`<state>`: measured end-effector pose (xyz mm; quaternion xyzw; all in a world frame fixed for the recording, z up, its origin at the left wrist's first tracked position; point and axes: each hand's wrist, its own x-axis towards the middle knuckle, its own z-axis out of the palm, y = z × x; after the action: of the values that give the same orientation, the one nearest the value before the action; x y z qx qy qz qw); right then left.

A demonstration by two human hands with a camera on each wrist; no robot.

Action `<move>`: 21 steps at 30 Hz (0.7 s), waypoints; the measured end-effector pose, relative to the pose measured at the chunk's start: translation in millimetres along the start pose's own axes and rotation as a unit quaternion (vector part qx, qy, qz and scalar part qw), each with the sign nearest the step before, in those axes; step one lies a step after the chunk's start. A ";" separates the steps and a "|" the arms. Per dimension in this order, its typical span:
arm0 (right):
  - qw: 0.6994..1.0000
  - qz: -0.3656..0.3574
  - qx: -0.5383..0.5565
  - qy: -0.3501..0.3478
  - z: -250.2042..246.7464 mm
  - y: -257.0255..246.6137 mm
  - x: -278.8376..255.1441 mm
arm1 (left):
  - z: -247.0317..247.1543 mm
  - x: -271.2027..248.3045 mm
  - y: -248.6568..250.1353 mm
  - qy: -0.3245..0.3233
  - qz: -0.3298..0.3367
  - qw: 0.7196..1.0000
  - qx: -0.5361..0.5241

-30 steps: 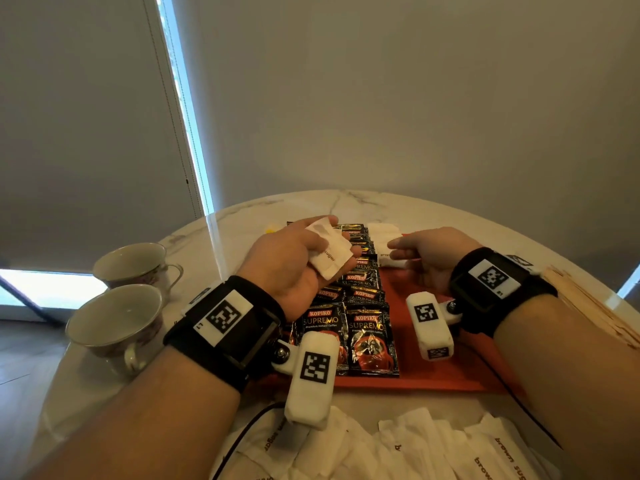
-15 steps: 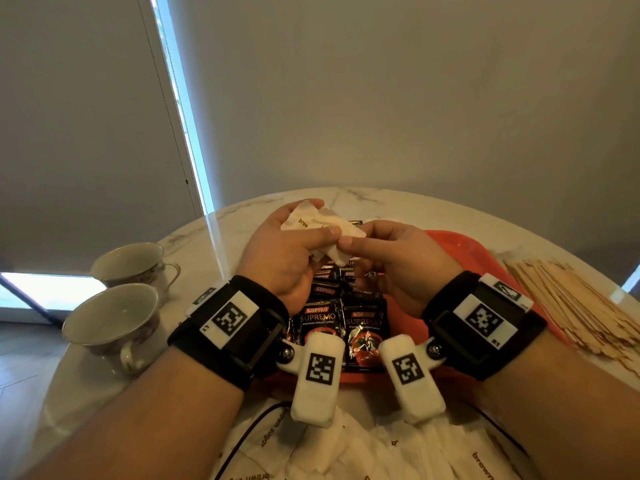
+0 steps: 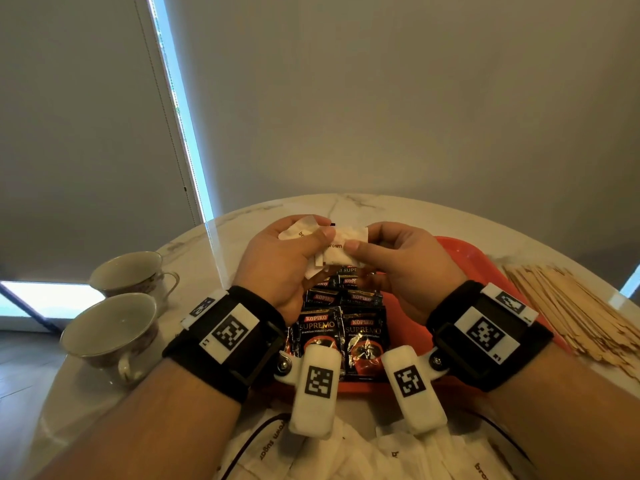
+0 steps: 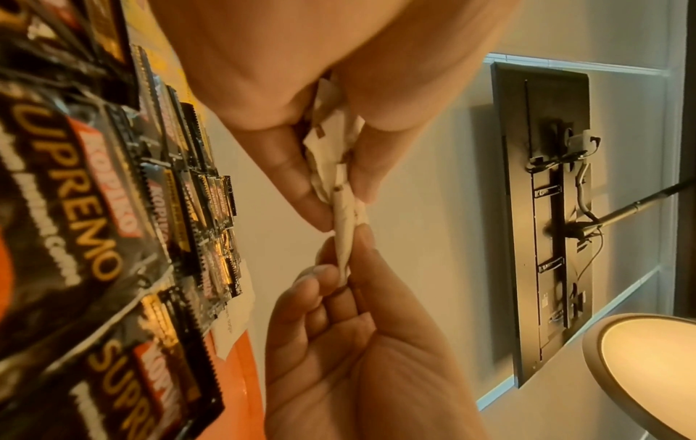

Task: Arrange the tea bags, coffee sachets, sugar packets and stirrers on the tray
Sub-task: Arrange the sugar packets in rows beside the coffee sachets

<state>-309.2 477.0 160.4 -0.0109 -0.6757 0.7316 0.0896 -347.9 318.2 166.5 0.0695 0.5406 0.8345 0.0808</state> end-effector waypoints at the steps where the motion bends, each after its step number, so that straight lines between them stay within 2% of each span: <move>1: 1.000 0.000 -0.008 0.001 -0.4 0.4 0.1 | -0.3 1.0 0.3 0.009 -0.002 1.000 0.003; 4: 1.000 0.008 -0.015 0.004 -1.8 0.8 1.4 | -1.5 2.4 3.7 0.030 -0.012 0.999 -0.009; 9: 0.999 0.009 -0.016 0.032 -2.5 2.3 4.0 | -2.3 0.9 1.8 0.000 -0.039 0.999 -0.015; 16: 0.999 0.010 -0.024 0.023 -5.4 -0.7 6.8 | -2.0 2.2 -2.8 0.011 -0.029 1.000 0.004; 18: 0.998 0.007 -0.036 0.044 -10.9 -3.2 9.9 | -2.0 2.7 -3.5 0.013 -0.041 0.999 -0.002; 21: 0.993 0.023 -0.007 0.118 -32.8 -5.5 21.5 | -1.0 4.3 -3.3 0.021 -0.060 0.998 -0.022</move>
<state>-325.2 512.9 165.2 -0.1133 -0.6653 0.7222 0.1512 -352.1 319.5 163.3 0.0170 0.5267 0.8413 0.1209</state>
